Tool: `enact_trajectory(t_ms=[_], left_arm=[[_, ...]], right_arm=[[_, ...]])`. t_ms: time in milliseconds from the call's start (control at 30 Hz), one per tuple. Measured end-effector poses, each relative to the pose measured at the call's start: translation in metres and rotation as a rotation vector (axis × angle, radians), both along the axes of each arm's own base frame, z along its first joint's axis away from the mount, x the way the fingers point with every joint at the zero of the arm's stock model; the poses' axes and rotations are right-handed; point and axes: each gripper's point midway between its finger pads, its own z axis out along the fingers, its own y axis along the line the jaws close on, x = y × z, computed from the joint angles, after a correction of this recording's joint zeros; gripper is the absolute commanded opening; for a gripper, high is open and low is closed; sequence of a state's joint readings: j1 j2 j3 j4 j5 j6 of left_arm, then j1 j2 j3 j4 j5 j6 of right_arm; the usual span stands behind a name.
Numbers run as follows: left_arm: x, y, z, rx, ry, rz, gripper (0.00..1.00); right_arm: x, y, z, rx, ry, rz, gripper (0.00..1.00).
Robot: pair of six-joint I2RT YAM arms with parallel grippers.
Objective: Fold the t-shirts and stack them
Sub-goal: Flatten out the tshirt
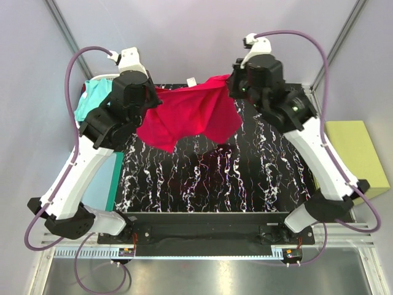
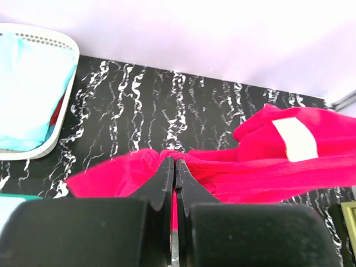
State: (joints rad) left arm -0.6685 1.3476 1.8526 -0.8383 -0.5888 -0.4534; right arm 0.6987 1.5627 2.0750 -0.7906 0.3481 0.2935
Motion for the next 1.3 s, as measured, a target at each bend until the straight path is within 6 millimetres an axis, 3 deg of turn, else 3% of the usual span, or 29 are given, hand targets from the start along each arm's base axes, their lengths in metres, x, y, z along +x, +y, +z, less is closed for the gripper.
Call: enact_trajectory(t_ms=[133,300,367,433,600,767,933,1033,1133,1200,1300], left_arm=[[-0.006,-0.007,0.002,0.009,-0.003,-0.021,0.0],[-0.005,-0.017,-0.007,0.035,0.021,-0.043,0.0],[-0.003,-0.021,-0.016,0.056,0.034,-0.038,0.0],[-0.004,-0.024,-0.032,0.078,0.062,-0.046,0.0],[0.002,-0.025,-0.076,0.127,0.16,-0.04,0.0],[-0.004,-0.025,-0.132,0.175,0.278,-0.042,0.0],[-0.014,-0.022,-0.173,0.212,0.364,-0.049,0.0],[-0.015,-0.02,-0.175,0.216,0.363,-0.05,0.0],[-0.006,-0.021,-0.151,0.204,0.321,-0.054,0.0],[0.008,-0.025,-0.117,0.188,0.271,-0.054,0.0],[0.033,-0.038,-0.038,0.107,0.119,-0.056,0.0]], right_arm=[[-0.021,-0.017,0.023,0.036,-0.049,0.002,0.0],[-0.027,-0.025,0.013,-0.005,-0.027,-0.025,0.0],[-0.026,-0.022,-0.009,-0.014,-0.027,-0.027,0.0],[-0.035,-0.028,-0.046,-0.076,0.051,-0.019,0.0],[-0.012,-0.019,-0.08,-0.119,0.134,-0.048,0.0],[-0.019,-0.017,-0.153,-0.186,0.268,-0.028,0.0],[-0.024,-0.018,-0.184,-0.202,0.319,-0.027,0.0],[-0.023,-0.018,-0.183,-0.204,0.318,-0.031,0.0],[-0.012,-0.018,-0.161,-0.21,0.291,-0.035,0.0],[0.007,-0.012,-0.121,-0.179,0.221,-0.048,0.0],[0.026,-0.007,-0.045,-0.082,0.075,-0.064,0.0]])
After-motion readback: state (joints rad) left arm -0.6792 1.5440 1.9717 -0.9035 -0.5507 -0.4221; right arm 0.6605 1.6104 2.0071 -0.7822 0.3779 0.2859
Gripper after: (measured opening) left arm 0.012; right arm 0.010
